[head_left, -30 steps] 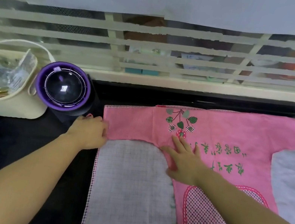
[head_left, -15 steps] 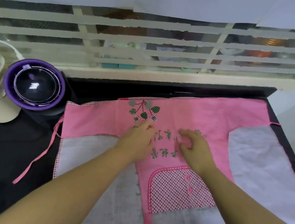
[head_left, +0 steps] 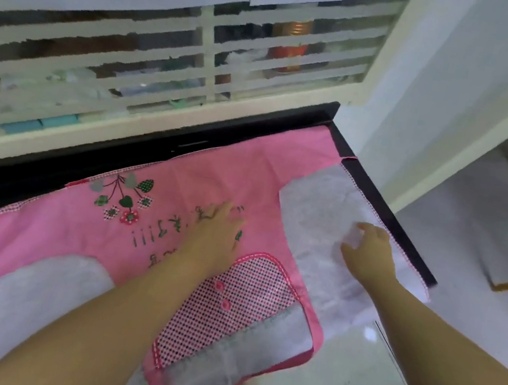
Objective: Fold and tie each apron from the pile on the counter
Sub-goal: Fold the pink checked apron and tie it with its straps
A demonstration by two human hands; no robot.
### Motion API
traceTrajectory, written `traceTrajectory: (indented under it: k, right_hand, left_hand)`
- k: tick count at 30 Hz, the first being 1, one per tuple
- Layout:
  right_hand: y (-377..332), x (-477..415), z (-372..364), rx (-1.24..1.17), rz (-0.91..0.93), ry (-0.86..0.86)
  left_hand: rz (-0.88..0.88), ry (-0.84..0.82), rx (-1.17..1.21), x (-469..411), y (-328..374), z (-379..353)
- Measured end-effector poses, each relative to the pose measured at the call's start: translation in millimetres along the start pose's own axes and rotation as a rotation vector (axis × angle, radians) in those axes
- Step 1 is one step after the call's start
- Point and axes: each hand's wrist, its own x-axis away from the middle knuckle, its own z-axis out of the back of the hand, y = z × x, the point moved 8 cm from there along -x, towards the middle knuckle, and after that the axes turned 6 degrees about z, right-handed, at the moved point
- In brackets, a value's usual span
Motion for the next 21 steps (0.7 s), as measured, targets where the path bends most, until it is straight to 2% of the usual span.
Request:
traceTrajectory:
  k: [3, 7, 12, 15, 18, 21]
  right_hand:
    - [10, -15, 10, 0.006, -0.046, 0.003]
    - [10, -40, 20, 0.035, -0.128, -0.029]
    - [-2, -50, 15, 0.102, -0.118, -0.114]
    - [-21, -54, 5, -0.058, -0.047, -0.173]
    - [-49, -47, -3, -0.414, -0.011, -0.282]
    - [-61, -42, -15, -0.528, -0.147, -0.372]
  left_hand:
    - [0.043, -0.093, 0.003, -3, 0, -18]
    - [0.041, -0.116, -0.058, -4, -3, -24]
    - [0.02, -0.117, -0.072, -5, -2, -22]
    - [0.017, -0.117, -0.084, -3, 0, -21]
    - [-0.024, -0.098, -0.054, -1, 3, -16]
    - [-0.036, -0.096, 0.094, -3, 2, -8]
